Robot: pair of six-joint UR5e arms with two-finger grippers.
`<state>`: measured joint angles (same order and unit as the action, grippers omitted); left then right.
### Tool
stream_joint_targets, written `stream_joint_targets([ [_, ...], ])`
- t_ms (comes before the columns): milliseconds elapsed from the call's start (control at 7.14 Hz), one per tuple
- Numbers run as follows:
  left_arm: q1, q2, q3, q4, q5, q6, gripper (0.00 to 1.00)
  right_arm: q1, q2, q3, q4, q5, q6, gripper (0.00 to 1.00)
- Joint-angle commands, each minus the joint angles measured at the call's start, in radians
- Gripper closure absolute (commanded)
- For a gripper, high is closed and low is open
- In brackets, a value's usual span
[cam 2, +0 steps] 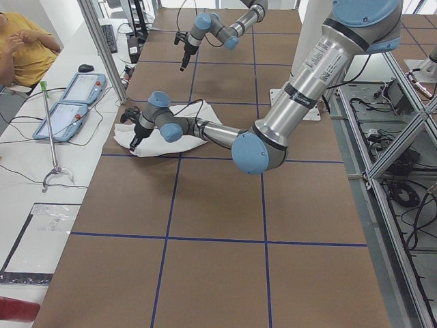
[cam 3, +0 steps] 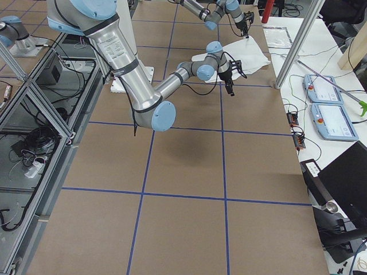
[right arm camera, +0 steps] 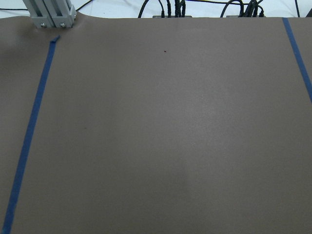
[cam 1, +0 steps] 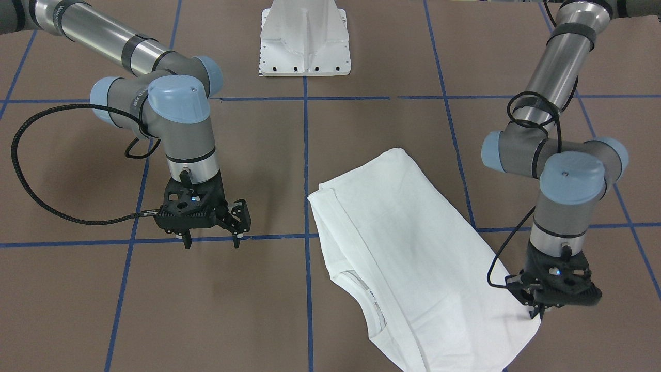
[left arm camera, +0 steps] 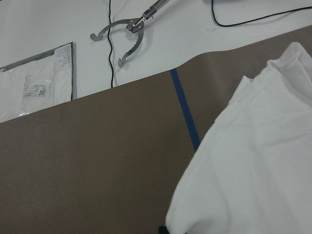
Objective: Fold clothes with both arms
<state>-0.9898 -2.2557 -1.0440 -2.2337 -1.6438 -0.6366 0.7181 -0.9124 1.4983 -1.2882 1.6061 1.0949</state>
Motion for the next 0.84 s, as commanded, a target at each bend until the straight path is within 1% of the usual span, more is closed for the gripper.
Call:
stream_joint_targets([
  [0, -0.025, -0.05, 0.061, -0.058, 0.016, 0.052, 0.01, -0.003, 0.027, -0.003, -0.008, 0.0, 0.008, 0.0],
  [140, -0.061, -0.035, 0.039, -0.072, -0.119, 0.078, 0.0, -0.014, 0.074, -0.036, -0.01, -0.002, 0.116, 0.0],
  [280, -0.07, 0.035, -0.056, -0.073, -0.193, 0.077, 0.0, -0.041, 0.205, -0.159, -0.008, -0.006, 0.181, 0.0],
  [420, -0.072, 0.094, -0.139, -0.07, -0.195, 0.066, 0.0, -0.066, 0.318, -0.285, -0.002, -0.014, 0.241, 0.01],
  [560, -0.072, 0.102, -0.152, -0.07, -0.197, 0.06, 0.0, -0.084, 0.381, -0.349, 0.003, -0.017, 0.246, 0.02],
  [700, -0.072, 0.107, -0.153, -0.072, -0.195, 0.06, 0.0, -0.104, 0.394, -0.404, 0.088, -0.04, 0.246, 0.03],
])
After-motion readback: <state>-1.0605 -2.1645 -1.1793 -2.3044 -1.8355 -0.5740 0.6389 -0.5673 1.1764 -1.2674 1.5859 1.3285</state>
